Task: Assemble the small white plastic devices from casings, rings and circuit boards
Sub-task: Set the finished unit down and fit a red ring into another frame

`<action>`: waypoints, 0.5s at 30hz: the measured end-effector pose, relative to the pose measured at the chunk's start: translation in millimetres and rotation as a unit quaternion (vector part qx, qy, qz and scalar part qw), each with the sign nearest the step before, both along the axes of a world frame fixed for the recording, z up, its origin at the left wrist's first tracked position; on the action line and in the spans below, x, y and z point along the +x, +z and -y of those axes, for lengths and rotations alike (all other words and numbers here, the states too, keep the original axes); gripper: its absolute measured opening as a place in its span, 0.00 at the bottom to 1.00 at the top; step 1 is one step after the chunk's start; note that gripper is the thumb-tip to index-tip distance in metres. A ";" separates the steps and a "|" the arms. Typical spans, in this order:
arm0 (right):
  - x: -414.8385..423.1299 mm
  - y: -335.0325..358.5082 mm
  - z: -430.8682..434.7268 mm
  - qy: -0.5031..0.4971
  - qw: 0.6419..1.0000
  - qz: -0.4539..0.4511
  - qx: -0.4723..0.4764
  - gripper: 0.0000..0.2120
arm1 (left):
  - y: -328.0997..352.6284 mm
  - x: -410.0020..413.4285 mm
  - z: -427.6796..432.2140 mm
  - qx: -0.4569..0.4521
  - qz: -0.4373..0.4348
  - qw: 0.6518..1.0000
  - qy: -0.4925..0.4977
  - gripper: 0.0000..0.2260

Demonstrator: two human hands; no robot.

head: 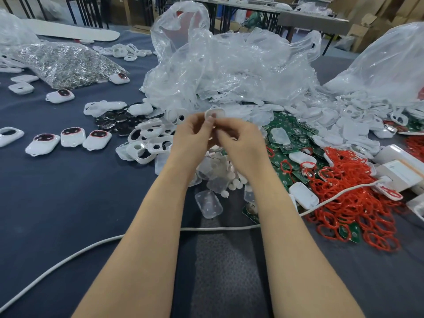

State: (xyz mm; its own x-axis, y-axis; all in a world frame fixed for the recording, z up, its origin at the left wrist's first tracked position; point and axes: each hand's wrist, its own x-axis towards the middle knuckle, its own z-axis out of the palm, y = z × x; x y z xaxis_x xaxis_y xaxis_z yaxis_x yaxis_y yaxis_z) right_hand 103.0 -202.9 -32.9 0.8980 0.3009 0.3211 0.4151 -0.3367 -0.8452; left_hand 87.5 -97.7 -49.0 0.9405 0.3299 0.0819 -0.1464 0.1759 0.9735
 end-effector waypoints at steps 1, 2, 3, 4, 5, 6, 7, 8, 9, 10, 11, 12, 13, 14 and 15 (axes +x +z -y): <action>-0.2 5.5 3.6 0.006 0.999 -0.036 0.039 0.12 | 0.8 0.6 -1.9 -0.023 -0.009 0.999 0.026 0.06; 0.6 9.0 9.0 -0.004 0.996 -0.061 0.070 0.10 | 1.5 1.1 -4.3 -0.048 -0.024 0.997 0.053 0.06; 1.2 12.1 15.7 -0.026 0.995 -0.065 0.068 0.09 | 1.6 1.8 -6.1 -0.075 -0.040 0.993 0.080 0.06; 1.9 14.1 22.3 -0.051 0.997 -0.054 0.018 0.07 | 0.9 3.0 -8.0 -0.089 -0.054 0.989 0.102 0.06; 2.5 14.6 27.5 -0.061 0.995 -0.043 -0.066 0.03 | -0.2 3.7 -9.6 -0.089 -0.065 0.987 0.119 0.05; 1.3 15.0 29.5 -0.052 0.985 -0.046 -0.158 0.02 | -1.1 4.2 -11.0 -0.083 -0.067 0.986 0.129 0.04; -0.2 13.7 28.5 -0.033 0.968 -0.057 -0.241 0.03 | -0.9 3.8 -11.6 -0.088 -0.060 0.985 0.134 0.03; -1.6 11.3 25.4 -0.014 0.952 -0.070 -0.299 0.05 | -0.2 3.3 -12.3 -0.099 -0.048 0.985 0.136 0.03; -1.8 8.6 21.1 -0.006 0.941 -0.073 -0.331 0.05 | 0.4 2.8 -12.9 -0.113 -0.037 0.984 0.134 0.03; -2.5 7.0 16.1 -0.009 0.935 -0.065 -0.348 0.05 | 1.0 2.5 -13.1 -0.122 -0.030 0.983 0.131 0.03; -2.9 5.9 11.9 -0.017 0.934 -0.052 -0.352 0.04 | 1.7 1.7 -13.0 -0.124 -0.028 0.984 0.126 0.01; -2.9 4.3 8.8 -0.029 0.937 -0.041 -0.347 0.03 | 2.2 1.0 -12.5 -0.122 -0.029 0.985 0.122 0.01; -2.4 2.2 7.0 -0.043 0.942 -0.030 -0.332 0.03 | 2.2 0.7 -12.2 -0.119 -0.029 0.985 0.118 0.02; -2.1 0.3 5.9 -0.061 0.948 -0.023 -0.313 0.03 | 2.4 0.2 -12.0 -0.116 -0.028 0.986 0.116 0.01; -1.0 -1.9 5.6 -0.080 0.952 -0.016 -0.295 0.04 | 3.3 -0.6 -11.5 -0.116 -0.026 0.986 0.117 0.02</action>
